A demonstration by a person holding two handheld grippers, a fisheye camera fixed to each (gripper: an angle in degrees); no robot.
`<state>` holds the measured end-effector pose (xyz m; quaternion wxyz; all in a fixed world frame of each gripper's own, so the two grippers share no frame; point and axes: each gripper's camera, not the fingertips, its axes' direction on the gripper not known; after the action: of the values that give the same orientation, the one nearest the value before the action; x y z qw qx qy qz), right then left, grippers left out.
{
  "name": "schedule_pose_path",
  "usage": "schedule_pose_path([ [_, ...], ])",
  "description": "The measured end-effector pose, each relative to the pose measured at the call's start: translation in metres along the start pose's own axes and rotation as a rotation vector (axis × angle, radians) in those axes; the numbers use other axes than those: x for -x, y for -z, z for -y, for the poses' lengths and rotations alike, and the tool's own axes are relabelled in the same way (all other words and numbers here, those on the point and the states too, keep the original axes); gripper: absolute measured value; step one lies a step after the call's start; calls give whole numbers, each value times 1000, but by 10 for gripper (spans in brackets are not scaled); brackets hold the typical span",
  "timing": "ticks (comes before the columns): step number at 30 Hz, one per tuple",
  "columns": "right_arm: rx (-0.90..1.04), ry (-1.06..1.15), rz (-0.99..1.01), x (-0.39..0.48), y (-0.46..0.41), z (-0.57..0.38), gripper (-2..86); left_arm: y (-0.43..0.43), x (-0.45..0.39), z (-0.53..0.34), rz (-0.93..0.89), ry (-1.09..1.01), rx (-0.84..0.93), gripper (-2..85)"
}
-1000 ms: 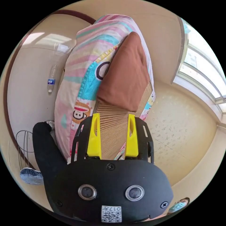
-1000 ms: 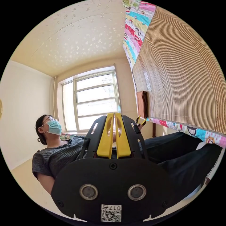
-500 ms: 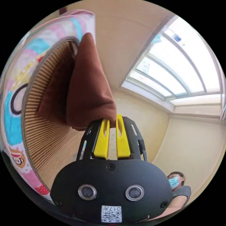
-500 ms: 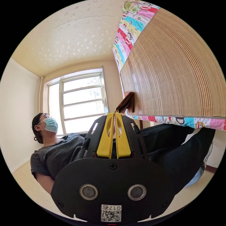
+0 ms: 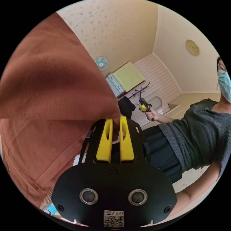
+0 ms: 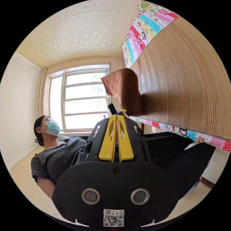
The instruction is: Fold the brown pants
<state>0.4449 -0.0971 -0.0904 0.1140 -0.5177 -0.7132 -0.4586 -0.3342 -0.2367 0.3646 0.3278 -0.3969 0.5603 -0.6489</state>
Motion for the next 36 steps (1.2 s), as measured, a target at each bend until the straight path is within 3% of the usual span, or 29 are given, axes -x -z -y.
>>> schedule_pose_path([
  [3,-27,8,-7,-10,11,0,4,-93,11,-18,98,203,146,43],
  [5,-75,-16,-6,-26,23,-9,4,-113,16,-32,41,266,133,20],
  [7,-127,-41,11,-40,32,-18,4,-105,26,-45,33,364,8,22],
  [10,-220,-71,65,-63,41,-36,4,-54,65,-87,218,690,-310,50],
  [12,-263,-93,94,-75,42,-45,3,-10,97,-135,460,1023,-518,104],
  [15,-280,-108,119,-86,37,-52,3,24,116,-191,740,1313,-681,138],
  [16,-280,-110,104,-88,34,-53,3,25,122,-201,731,1363,-710,145],
  [18,-279,-122,77,-91,30,-52,4,13,147,-234,532,1480,-794,158],
  [20,-285,-135,78,-99,22,-47,4,-2,156,-241,492,1507,-760,144],
  [23,-280,-119,106,-106,7,-37,3,-21,144,-239,617,1459,-646,95],
  [26,-242,-109,103,-115,-12,-23,3,-33,127,-261,483,1339,-715,56],
  [29,-193,-94,100,-125,-28,-6,4,-34,100,-274,131,976,-862,49],
  [36,-175,35,101,-117,-29,53,6,-80,-89,-198,-168,16,-548,-1],
])
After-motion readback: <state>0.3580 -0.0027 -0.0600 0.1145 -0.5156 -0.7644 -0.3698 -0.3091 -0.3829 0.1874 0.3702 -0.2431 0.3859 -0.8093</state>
